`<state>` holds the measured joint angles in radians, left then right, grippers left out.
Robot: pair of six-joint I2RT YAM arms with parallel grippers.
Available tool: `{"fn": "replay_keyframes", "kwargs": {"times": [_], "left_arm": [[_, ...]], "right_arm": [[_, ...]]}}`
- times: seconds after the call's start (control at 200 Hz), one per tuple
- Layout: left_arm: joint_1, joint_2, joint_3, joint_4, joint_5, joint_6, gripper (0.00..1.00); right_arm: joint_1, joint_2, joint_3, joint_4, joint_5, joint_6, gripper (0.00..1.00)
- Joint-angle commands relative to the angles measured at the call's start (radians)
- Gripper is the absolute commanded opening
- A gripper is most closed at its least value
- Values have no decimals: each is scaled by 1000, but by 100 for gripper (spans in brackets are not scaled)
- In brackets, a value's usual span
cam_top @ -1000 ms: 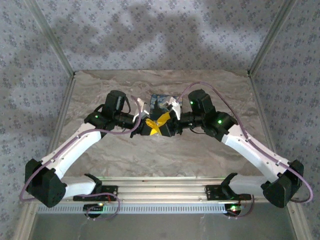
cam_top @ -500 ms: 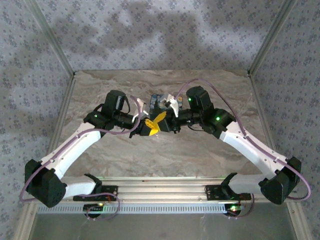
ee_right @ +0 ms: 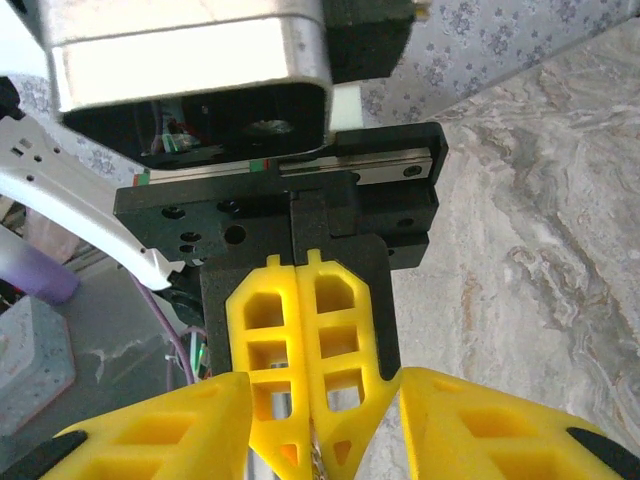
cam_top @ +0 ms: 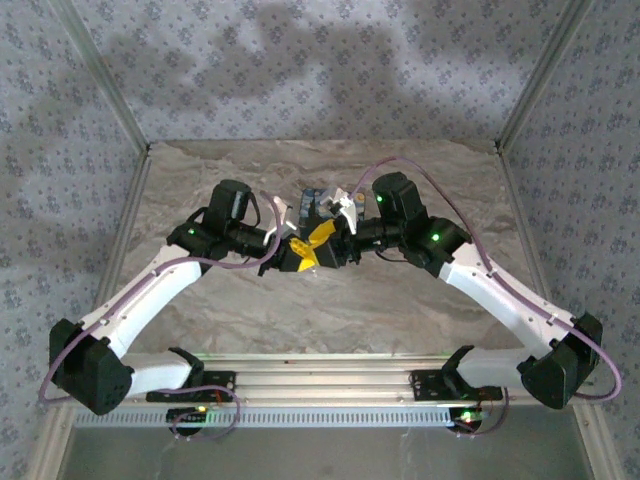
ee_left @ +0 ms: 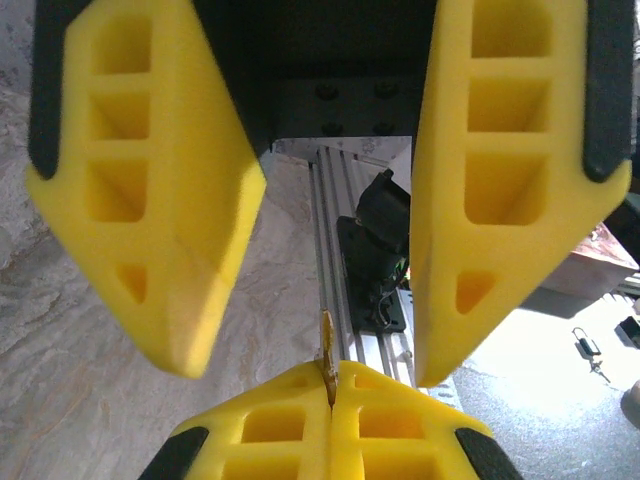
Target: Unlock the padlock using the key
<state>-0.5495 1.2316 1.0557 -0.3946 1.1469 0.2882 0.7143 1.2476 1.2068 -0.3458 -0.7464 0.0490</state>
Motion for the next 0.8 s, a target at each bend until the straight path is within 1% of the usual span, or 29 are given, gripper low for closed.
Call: {"fn": "replay_keyframes", "kwargs": {"times": [0.0,0.145,0.18,0.42,0.505,0.555,0.57,0.595,0.62,0.689,0.739,0.799], "left_arm": [[3,-1,43,-18,56,28,0],[4,-4,44,-25,63,32,0],[4,-3,45,-27,63,33,0],[5,0,57,-32,58,24,0],[7,-3,59,-5,0,-23,1],[11,-15,46,32,-42,-54,2],[11,-21,39,48,-60,-65,3],[13,-34,25,78,-91,-88,18],[13,-50,9,108,-121,-107,25],[14,-92,-34,173,-226,-150,37],[14,-118,-61,197,-322,-182,45],[14,-143,-86,210,-430,-221,52]], "right_arm": [[2,9,-6,9,-13,7,46],[-3,7,-6,10,-14,8,40],[-6,6,-38,13,-17,10,35],[-12,2,-44,31,-61,22,0],[-14,2,-40,22,-69,26,0],[-13,-1,-31,6,-41,30,0],[-13,-3,-30,2,-25,31,0],[-13,-10,-29,-2,4,32,0],[-14,-19,-30,-4,34,31,0],[-14,-51,-43,-1,138,31,0],[-15,-80,-59,11,255,39,0],[-23,-112,-79,40,370,50,0]]}}
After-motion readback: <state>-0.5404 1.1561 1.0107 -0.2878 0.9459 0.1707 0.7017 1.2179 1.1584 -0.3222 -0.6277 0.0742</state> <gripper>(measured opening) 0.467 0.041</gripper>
